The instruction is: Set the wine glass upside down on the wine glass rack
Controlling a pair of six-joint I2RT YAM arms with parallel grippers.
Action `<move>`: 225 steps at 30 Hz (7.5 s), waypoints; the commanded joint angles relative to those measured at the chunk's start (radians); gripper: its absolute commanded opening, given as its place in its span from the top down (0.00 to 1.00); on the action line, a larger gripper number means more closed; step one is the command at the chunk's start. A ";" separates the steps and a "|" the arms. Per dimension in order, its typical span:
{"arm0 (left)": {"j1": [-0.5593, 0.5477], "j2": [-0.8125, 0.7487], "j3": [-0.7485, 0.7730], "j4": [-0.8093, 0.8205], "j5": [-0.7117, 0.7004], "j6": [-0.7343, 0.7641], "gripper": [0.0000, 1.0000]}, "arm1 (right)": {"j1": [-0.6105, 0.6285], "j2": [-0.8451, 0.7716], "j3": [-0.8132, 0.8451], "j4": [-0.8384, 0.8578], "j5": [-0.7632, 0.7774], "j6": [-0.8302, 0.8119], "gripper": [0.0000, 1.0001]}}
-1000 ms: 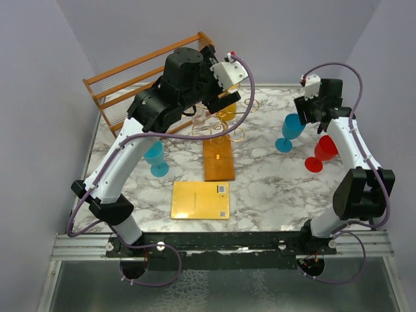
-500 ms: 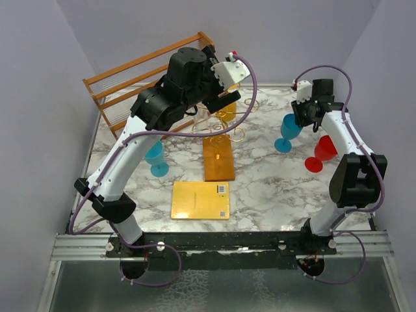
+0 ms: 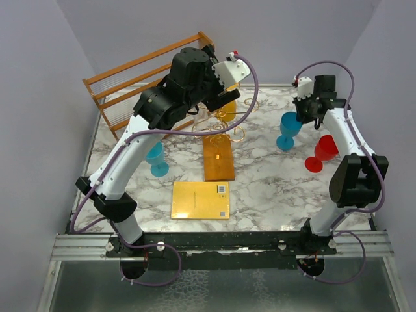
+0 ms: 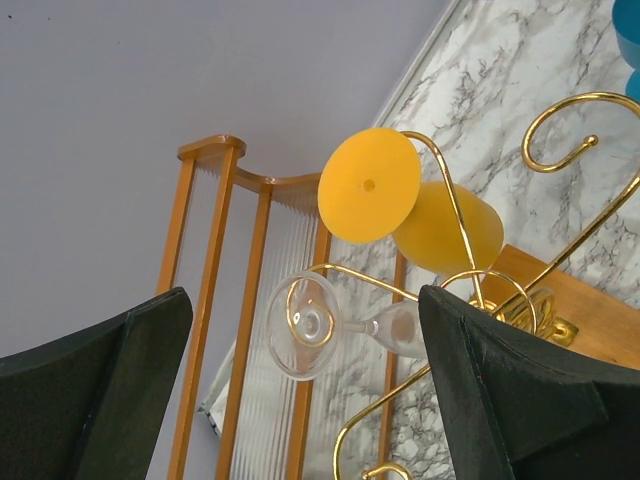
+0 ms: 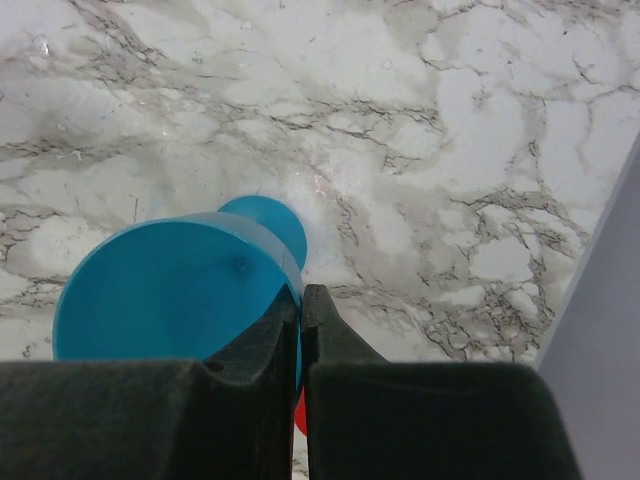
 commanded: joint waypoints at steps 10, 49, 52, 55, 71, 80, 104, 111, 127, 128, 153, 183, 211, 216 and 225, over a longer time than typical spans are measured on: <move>0.026 -0.040 -0.027 0.127 -0.045 -0.164 0.01 | -0.003 -0.070 0.386 -0.066 -0.006 -0.052 0.99; 0.336 0.043 -0.163 0.730 0.862 -1.211 0.28 | 0.006 -0.251 0.591 0.306 -0.779 0.530 0.99; 0.323 0.054 -0.162 0.727 0.858 -1.214 0.34 | 0.008 -0.257 0.576 0.319 -0.795 0.543 0.99; 0.305 0.062 -0.166 0.728 0.856 -1.223 0.44 | 0.009 -0.265 0.567 0.328 -0.800 0.547 0.99; 0.263 0.071 -0.177 0.727 0.855 -1.239 0.89 | 0.009 -0.303 0.508 0.348 -0.805 0.551 0.99; 0.265 0.033 -0.180 0.702 0.815 -1.149 1.00 | 0.009 -0.326 0.471 0.332 -0.796 0.507 0.87; 0.421 -0.198 -0.101 0.287 0.563 -0.428 1.00 | 0.010 -0.368 0.454 0.064 -0.614 0.165 0.32; 0.421 -0.290 -0.015 0.041 0.489 -0.076 1.00 | 0.010 -0.337 0.430 0.028 -0.635 0.094 0.29; 0.421 -0.437 -0.004 -0.514 0.529 0.564 1.00 | 0.009 -0.342 0.384 -0.027 -0.638 0.026 0.26; 0.422 -0.437 -0.024 -0.514 0.529 0.586 1.00 | 0.009 -0.343 0.379 -0.026 -0.638 0.026 0.26; 0.367 -0.301 -0.182 -0.455 0.767 1.011 1.00 | 0.009 -0.375 0.332 -0.012 -0.613 0.023 0.24; 0.282 -0.230 -0.322 -0.180 0.525 0.852 1.00 | 0.009 -0.423 0.271 0.005 -0.577 0.016 0.17; 0.283 -0.301 -0.311 -0.286 0.385 0.724 1.00 | 0.009 -0.400 0.248 0.018 -0.528 0.010 0.00; 0.283 -0.294 -0.323 -0.290 0.388 0.735 1.00 | 0.009 -0.400 0.248 0.017 -0.529 0.009 0.00; 0.283 -0.283 -0.319 -0.300 0.326 0.792 1.00 | 0.009 -0.398 0.245 0.015 -0.532 0.008 0.00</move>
